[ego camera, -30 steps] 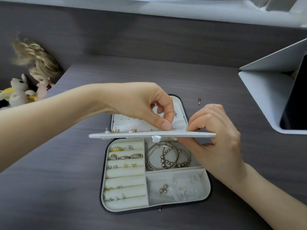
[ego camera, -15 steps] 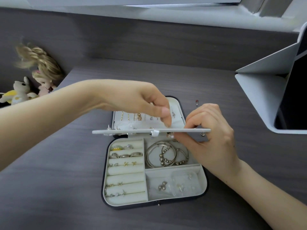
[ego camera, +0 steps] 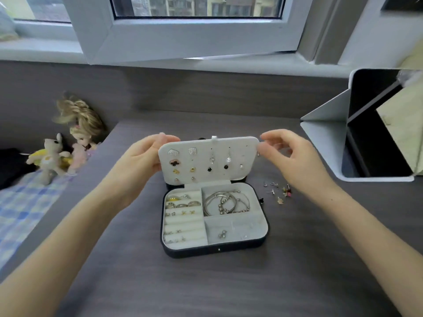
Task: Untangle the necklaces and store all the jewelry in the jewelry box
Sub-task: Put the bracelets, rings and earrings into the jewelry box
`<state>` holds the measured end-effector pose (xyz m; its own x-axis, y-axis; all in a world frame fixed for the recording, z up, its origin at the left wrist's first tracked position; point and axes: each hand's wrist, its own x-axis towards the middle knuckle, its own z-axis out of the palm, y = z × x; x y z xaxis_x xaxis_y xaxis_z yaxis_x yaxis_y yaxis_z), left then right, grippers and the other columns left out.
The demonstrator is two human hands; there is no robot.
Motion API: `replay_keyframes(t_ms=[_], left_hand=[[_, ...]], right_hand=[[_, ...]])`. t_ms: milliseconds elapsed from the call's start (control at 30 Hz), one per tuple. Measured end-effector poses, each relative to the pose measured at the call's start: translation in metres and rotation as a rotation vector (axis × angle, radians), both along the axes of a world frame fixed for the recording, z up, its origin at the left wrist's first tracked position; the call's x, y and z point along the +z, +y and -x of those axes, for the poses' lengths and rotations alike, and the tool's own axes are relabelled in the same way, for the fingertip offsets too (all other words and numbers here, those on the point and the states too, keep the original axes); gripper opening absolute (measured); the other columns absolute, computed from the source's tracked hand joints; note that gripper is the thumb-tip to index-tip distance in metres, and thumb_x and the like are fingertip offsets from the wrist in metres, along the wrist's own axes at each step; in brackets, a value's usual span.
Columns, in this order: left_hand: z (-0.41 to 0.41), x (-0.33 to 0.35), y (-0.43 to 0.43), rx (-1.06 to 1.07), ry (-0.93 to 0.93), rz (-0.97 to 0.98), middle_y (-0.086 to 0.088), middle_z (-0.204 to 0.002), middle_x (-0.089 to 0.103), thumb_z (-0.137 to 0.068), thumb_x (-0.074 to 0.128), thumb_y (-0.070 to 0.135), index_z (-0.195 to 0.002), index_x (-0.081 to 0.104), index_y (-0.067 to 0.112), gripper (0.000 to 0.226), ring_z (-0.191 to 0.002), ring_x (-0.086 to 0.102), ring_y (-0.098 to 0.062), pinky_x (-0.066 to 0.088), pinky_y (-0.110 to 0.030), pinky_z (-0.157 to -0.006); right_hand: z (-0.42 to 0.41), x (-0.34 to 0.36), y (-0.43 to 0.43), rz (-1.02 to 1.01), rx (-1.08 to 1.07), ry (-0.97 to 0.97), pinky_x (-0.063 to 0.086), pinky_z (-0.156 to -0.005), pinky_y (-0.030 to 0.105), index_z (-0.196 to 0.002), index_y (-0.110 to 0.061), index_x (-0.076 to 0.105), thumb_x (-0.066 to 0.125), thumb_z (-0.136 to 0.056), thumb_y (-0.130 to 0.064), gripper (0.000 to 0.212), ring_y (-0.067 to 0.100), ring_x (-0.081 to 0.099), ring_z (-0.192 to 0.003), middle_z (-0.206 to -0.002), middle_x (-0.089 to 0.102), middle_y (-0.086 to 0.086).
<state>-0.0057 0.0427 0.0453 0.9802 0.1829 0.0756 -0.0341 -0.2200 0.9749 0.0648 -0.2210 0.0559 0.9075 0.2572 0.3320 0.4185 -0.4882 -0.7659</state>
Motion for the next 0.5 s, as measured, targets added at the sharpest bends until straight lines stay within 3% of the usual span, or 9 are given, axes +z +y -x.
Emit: replay_keyframes(t_ms=[67, 167, 233, 300, 367, 500], left_hand=[[-0.002, -0.003, -0.009, 0.088, -0.039, 0.056, -0.004, -0.098, 0.072, -0.100, 0.032, 0.043, -0.103, 0.066, 0.017, 0.043, -0.092, 0.065, -0.015, 0.050, -0.031, -0.080], [-0.008, -0.005, -0.023, 0.242, -0.067, 0.109, 0.003, -0.079, 0.071, -0.101, 0.027, 0.045, -0.087, 0.067, 0.019, 0.050, -0.074, 0.065, -0.007, 0.050, -0.026, -0.070], [-0.013, -0.004, -0.028, 0.356, -0.072, 0.161, 0.005, -0.073, 0.067, -0.102, 0.025, 0.044, -0.079, 0.063, 0.020, 0.051, -0.067, 0.062, -0.007, 0.048, -0.026, -0.067], [-0.016, -0.003, -0.030, 0.453, -0.082, 0.197, 0.003, -0.074, 0.066, -0.103, 0.024, 0.043, -0.078, 0.060, 0.020, 0.050, -0.069, 0.061, -0.010, 0.049, -0.031, -0.071], [-0.015, -0.003, -0.030, 0.467, -0.099, 0.207, 0.001, -0.080, 0.067, -0.103, 0.022, 0.041, -0.080, 0.059, 0.020, 0.048, -0.074, 0.063, -0.011, 0.050, -0.033, -0.074], [-0.012, -0.013, -0.021, 0.297, -0.105, 0.140, -0.006, -0.095, 0.070, -0.103, 0.032, 0.035, -0.087, 0.063, 0.014, 0.040, -0.089, 0.064, -0.021, 0.050, -0.038, -0.082]], right_hand=[[0.002, 0.003, -0.014, 0.050, -0.057, -0.043, 0.036, -0.066, 0.004, -0.089, -0.029, 0.064, 0.061, -0.089, -0.030, 0.004, -0.009, 0.052, -0.074, -0.084, 0.064, -0.019], [0.005, -0.002, -0.015, 0.086, -0.035, 0.012, 0.039, -0.067, 0.009, -0.087, -0.025, 0.068, 0.059, -0.091, -0.026, 0.010, -0.006, 0.053, -0.072, -0.085, 0.067, -0.016], [0.004, -0.003, -0.016, 0.243, -0.052, -0.009, 0.043, -0.074, 0.018, -0.090, -0.018, 0.072, 0.058, -0.091, -0.023, 0.014, 0.003, 0.057, -0.076, -0.088, 0.070, -0.010], [0.004, -0.004, -0.024, 0.468, -0.041, -0.009, 0.043, -0.079, 0.026, -0.092, -0.016, 0.073, 0.058, -0.090, -0.018, 0.015, 0.012, 0.059, -0.077, -0.091, 0.072, -0.005], [0.004, -0.010, -0.033, 0.616, 0.018, -0.003, 0.036, -0.073, 0.023, -0.093, -0.019, 0.074, 0.061, -0.088, -0.018, 0.014, 0.011, 0.054, -0.076, -0.092, 0.071, -0.003], [0.006, -0.024, -0.037, 0.700, 0.105, -0.093, 0.029, -0.075, 0.023, -0.099, -0.025, 0.074, 0.064, -0.088, -0.025, 0.015, 0.015, 0.047, -0.086, -0.091, 0.066, -0.006]])
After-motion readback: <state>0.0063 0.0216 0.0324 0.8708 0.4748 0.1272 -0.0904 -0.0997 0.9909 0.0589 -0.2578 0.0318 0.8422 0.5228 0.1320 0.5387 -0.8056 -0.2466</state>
